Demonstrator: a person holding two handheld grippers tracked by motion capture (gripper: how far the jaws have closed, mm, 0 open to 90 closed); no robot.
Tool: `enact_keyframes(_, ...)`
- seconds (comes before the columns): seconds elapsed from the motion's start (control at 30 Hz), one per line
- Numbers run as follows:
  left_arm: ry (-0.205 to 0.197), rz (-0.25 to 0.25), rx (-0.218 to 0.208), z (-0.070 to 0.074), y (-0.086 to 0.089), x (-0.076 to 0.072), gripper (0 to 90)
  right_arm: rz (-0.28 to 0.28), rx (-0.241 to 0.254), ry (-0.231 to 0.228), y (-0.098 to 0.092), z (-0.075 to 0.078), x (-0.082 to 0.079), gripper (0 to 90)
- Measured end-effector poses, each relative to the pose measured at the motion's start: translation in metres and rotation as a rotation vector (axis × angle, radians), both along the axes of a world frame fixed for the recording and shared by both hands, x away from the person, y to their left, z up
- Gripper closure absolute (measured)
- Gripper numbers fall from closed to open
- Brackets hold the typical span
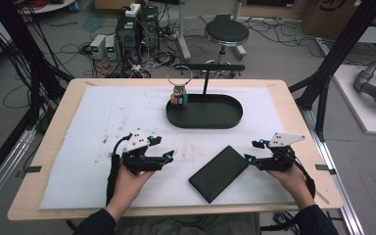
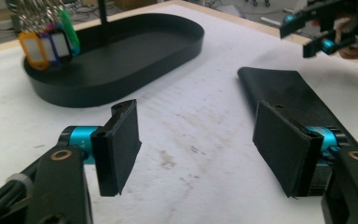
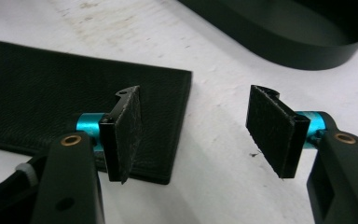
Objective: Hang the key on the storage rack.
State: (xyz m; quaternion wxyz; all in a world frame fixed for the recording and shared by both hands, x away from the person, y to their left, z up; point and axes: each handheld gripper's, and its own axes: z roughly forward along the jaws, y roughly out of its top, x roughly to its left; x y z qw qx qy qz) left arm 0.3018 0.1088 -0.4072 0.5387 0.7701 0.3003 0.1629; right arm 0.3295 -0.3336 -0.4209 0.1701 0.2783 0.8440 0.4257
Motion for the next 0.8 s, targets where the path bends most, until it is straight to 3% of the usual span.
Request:
enact_keyframes(0.2, 0.05, -0.046, 0.025, -0.009, -0.02, -0.007, 33.7, -0.077, 0.037, -0.038, -0.008, 0.005, 0.0, 36.1)
enact_keyframes(0.33, 0.123, -0.08, 0.051, -0.021, -0.037, -0.01, 36.6, -0.122, 0.058, -0.062, -0.012, 0.008, -0.001, 36.0)
enact_keyframes(0.57, 0.187, -0.106, 0.055, -0.031, -0.05, -0.01, 40.7, -0.131, 0.056, -0.072, -0.013, 0.009, -0.001, 36.0)
enact_keyframes(0.77, 0.275, -0.129, 0.081, -0.04, -0.063, -0.011, 47.1, -0.137, 0.059, -0.081, -0.015, 0.01, -0.001, 36.0)
enact_keyframes(0.8, 0.275, -0.129, 0.081, -0.04, -0.063, -0.011, 47.1, -0.14, 0.059, -0.081, -0.016, 0.01, -0.001, 36.0)
